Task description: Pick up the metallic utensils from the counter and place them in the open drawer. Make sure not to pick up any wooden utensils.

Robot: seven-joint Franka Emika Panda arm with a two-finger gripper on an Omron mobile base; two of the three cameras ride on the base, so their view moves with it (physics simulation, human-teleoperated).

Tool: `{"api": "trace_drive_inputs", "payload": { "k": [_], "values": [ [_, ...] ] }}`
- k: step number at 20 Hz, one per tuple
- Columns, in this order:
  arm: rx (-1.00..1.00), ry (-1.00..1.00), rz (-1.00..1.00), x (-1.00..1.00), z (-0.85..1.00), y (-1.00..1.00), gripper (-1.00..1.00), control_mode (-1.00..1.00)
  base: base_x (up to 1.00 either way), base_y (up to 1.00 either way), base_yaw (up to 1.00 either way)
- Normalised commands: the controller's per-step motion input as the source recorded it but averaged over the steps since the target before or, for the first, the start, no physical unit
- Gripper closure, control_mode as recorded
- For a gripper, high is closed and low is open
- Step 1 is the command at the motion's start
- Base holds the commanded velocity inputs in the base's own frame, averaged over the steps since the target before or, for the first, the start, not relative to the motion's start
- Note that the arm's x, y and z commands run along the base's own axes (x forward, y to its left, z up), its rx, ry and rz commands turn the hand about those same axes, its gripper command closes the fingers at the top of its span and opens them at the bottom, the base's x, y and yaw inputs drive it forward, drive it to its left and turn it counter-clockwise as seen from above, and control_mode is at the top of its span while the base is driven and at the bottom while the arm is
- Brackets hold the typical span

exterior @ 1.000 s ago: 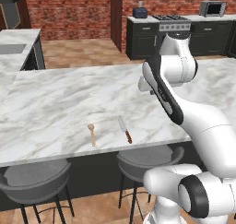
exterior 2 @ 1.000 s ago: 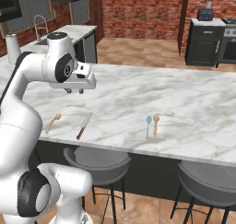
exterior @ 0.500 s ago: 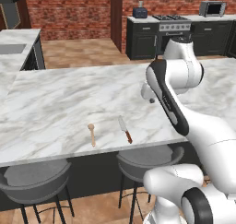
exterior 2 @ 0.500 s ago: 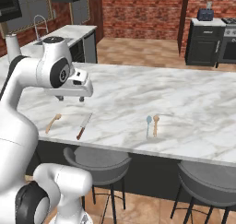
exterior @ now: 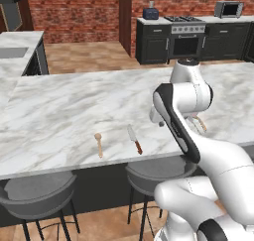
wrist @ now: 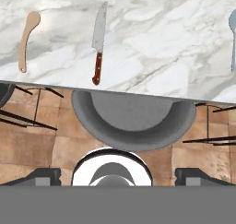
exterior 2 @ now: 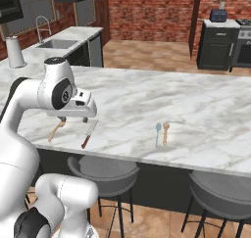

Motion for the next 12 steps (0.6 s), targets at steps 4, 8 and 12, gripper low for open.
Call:
{"api": "trace_drive_inputs", "payload": {
  "k": [4, 8, 12],
  "values": [
    [-0.02, 0.1, 0.0, 0.11, -0.47, 0.11, -1.0, -1.0, 0.0, 0.0, 0.0],
    [-0.01, 0.03, 0.0, 0.18, -0.36, 0.03, -1.0, -1.0, 0.0, 0.0, 0.0],
    [0.0, -0.04, 0.0, 0.31, -0.23, 0.07, -1.0, -1.0, 0.0, 0.0, 0.0]
  ]
}}
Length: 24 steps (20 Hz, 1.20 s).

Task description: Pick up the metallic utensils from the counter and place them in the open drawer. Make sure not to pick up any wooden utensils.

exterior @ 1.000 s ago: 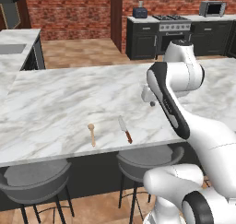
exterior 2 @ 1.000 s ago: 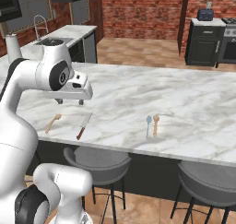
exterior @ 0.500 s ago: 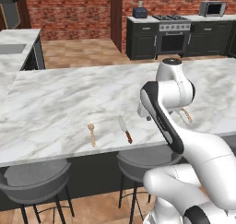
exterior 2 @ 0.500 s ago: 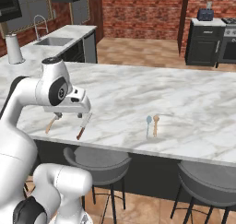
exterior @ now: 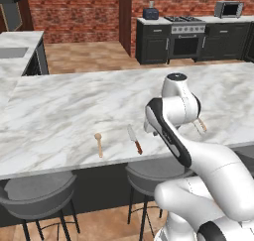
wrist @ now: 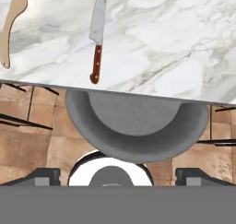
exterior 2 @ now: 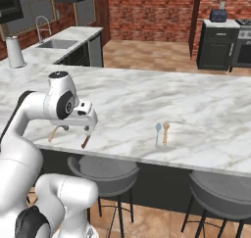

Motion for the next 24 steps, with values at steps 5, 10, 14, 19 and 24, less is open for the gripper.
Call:
{"api": "trace_drive_inputs", "payload": {
  "k": [5, 10, 14, 19, 24],
  "values": [
    [0.0, -0.05, 0.0, 0.25, -0.36, 0.16, -1.0, -1.0, 0.0, 0.0, 0.0],
    [0.0, 0.0, 0.0, 0.23, -0.42, 0.13, -1.0, -1.0, 0.0, 0.0, 0.0],
    [0.0, 0.0, 0.0, 0.26, -0.33, 0.15, -1.0, -1.0, 0.0, 0.0, 0.0],
    [0.0, 0.01, 0.0, 0.33, -0.16, 0.15, -1.0, -1.0, 0.0, 0.0, 0.0],
    [0.0, 0.0, 0.0, 0.32, -0.22, 0.14, -1.0, -1.0, 0.0, 0.0, 0.0]
  ]
}}
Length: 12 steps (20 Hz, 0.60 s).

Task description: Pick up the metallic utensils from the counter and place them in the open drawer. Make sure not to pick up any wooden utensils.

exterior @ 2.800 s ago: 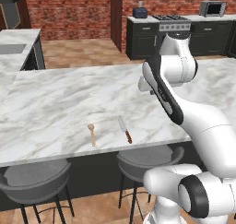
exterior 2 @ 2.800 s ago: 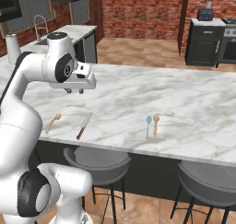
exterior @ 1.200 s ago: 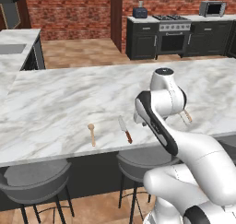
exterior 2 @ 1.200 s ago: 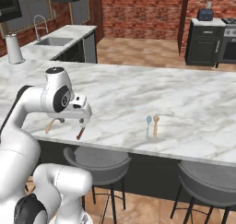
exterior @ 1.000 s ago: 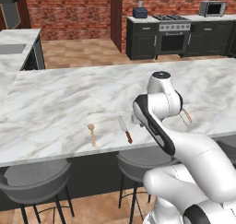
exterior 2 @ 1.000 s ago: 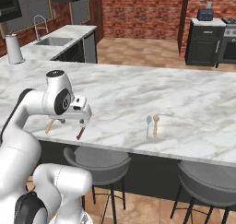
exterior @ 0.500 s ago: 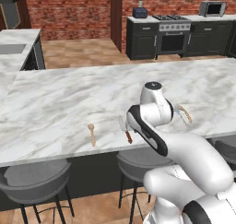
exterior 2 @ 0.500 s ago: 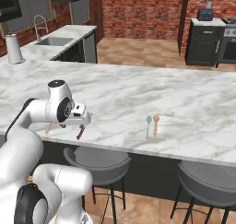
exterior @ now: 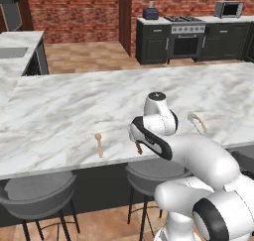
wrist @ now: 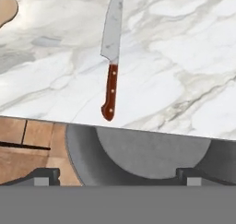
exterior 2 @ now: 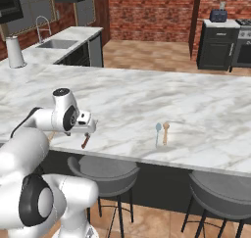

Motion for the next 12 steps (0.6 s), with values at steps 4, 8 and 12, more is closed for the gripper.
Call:
{"api": "trace_drive_inputs", "payload": {
  "k": [4, 8, 12],
  "values": [
    [0.01, 0.05, 0.0, 0.38, -0.26, 0.06, -1.0, -1.0, 0.0, 0.0, 0.0],
    [0.02, 0.09, 0.0, 0.35, -0.25, 0.01, -1.0, -1.0, 0.0, 0.0, 0.0],
    [0.0, 0.06, 0.0, 0.41, -0.32, 0.0, -1.0, -1.0, 0.0, 0.0, 0.0]
  ]
}}
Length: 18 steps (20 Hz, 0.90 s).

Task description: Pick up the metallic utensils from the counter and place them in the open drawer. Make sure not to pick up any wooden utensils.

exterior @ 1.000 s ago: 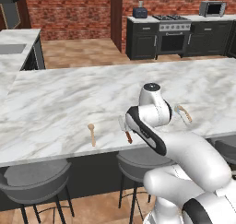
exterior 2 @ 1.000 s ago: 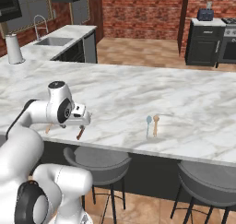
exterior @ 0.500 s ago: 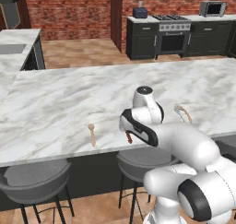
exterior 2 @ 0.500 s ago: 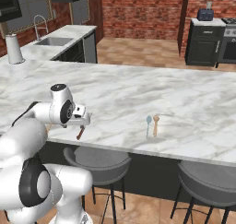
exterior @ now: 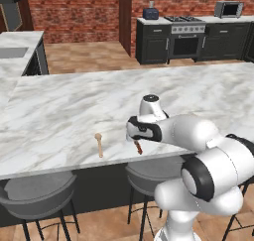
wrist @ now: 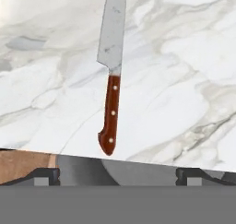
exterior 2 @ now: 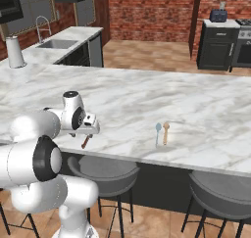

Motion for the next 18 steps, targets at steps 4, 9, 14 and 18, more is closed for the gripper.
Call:
{"api": "trace_drive_inputs", "payload": {
  "k": [4, 9, 14, 18],
  "values": [
    [0.0, 0.01, 0.0, 0.33, -0.36, 0.01, -1.0, -1.0, 0.0, 0.0, 0.0],
    [0.0, 0.0, 0.0, 0.28, -0.34, 0.08, -1.0, -1.0, 0.0, 0.0, 0.0],
    [0.0, 0.0, 0.0, 0.14, -0.28, 0.12, -1.0, -1.0, 0.0, 0.0, 0.0],
    [0.0, 0.0, 0.0, 0.0, -0.21, 0.02, -1.0, -1.0, 0.0, 0.0, 0.0]
  ]
}}
